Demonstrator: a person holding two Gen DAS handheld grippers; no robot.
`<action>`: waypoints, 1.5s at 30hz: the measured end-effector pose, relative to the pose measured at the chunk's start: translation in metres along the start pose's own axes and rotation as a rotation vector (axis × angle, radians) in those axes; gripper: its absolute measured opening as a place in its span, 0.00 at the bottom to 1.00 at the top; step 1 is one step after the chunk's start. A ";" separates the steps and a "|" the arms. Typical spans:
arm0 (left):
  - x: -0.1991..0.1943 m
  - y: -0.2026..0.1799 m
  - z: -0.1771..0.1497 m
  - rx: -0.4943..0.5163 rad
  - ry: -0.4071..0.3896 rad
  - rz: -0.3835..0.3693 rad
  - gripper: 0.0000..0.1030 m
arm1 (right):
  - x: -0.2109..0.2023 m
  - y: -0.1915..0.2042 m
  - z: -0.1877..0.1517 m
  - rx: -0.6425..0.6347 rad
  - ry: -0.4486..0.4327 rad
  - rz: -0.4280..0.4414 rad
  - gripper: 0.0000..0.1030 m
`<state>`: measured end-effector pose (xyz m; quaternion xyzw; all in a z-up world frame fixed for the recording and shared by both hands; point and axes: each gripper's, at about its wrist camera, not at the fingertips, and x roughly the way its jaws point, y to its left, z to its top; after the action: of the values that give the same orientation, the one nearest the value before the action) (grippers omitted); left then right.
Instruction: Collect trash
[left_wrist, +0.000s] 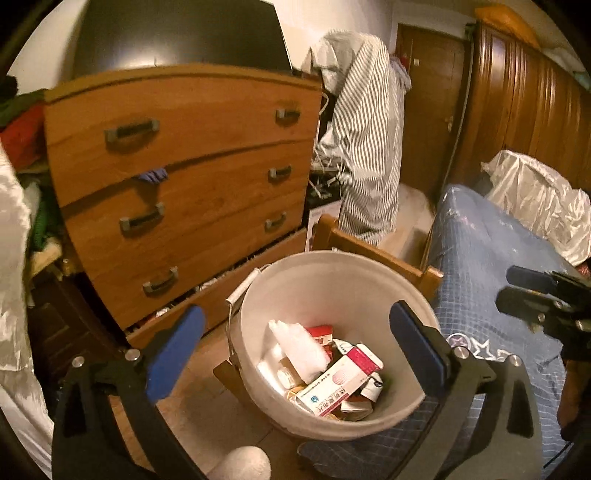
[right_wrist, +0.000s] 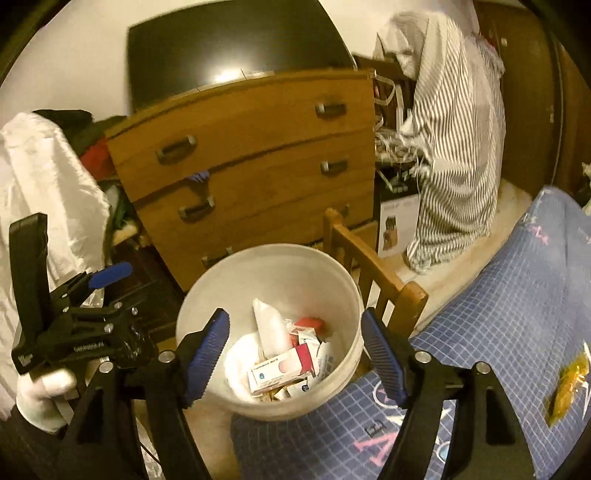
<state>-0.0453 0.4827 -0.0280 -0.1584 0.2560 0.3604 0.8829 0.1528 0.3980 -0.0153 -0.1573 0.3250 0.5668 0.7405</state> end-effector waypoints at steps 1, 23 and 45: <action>-0.009 -0.001 -0.001 -0.007 -0.020 -0.003 0.94 | -0.008 0.002 -0.004 -0.005 -0.012 0.001 0.76; -0.131 -0.036 -0.055 0.001 -0.161 -0.084 0.94 | -0.150 0.025 -0.092 0.018 -0.206 -0.031 0.84; -0.135 -0.047 -0.055 0.052 -0.128 -0.057 0.95 | -0.148 0.025 -0.085 0.028 -0.212 -0.028 0.85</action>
<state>-0.1124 0.3502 0.0081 -0.1193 0.2034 0.3376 0.9113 0.0820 0.2458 0.0227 -0.0906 0.2507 0.5653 0.7806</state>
